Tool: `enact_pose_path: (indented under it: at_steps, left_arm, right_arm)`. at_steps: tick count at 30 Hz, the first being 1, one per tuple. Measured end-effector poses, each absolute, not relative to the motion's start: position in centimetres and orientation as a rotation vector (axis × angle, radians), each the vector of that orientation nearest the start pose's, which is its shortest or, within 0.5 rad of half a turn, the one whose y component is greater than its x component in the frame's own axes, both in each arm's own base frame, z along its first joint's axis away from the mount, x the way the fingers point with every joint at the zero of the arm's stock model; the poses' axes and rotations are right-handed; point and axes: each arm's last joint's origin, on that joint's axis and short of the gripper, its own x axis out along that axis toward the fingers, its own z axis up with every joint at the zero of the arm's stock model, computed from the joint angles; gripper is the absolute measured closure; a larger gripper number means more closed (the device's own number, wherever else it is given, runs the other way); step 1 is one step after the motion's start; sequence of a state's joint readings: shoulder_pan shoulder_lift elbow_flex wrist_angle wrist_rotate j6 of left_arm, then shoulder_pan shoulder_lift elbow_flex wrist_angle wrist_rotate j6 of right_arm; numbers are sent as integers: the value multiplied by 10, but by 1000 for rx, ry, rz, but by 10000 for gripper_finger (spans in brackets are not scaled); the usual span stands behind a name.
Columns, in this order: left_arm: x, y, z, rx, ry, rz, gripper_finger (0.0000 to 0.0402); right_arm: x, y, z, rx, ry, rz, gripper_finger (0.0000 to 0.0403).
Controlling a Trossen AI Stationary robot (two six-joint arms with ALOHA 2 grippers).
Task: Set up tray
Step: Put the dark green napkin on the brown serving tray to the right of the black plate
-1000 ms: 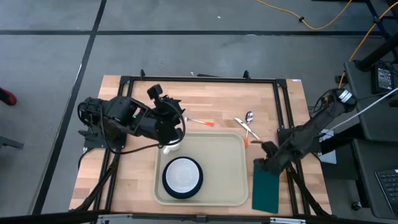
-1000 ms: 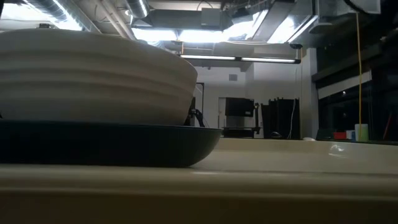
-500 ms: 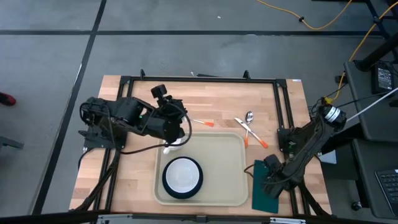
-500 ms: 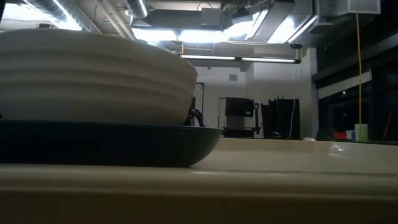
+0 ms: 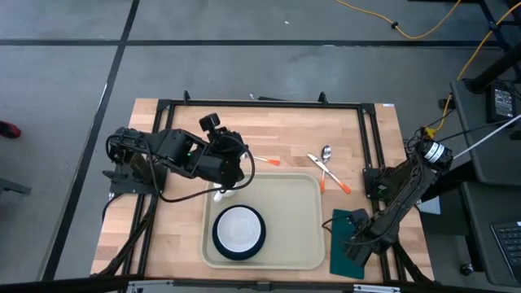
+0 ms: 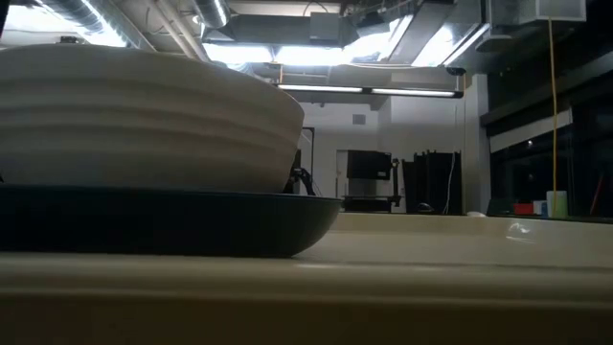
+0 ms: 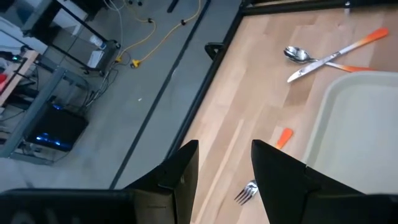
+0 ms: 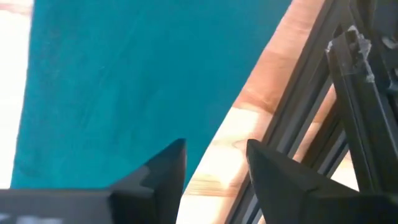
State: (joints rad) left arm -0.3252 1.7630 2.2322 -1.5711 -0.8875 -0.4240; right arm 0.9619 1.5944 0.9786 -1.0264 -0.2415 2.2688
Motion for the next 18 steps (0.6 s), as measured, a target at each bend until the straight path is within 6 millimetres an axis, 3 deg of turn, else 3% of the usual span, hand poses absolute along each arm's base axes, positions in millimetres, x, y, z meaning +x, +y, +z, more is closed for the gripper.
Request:
enact_pose_path:
  at_steps: [11, 15, 18]
  left_arm:
    - [292, -77, 450, 244, 785, 655, 258]
    - [291, -79, 450, 255, 786, 644, 258]
    - [291, -80, 450, 255, 786, 642, 258]
  right_arm:
    - [143, 214, 171, 1042, 1551, -1159, 111]
    - [147, 215, 151, 1145, 1562, -1057, 97]
    - [147, 211, 143, 1142, 1558, -1074, 96]
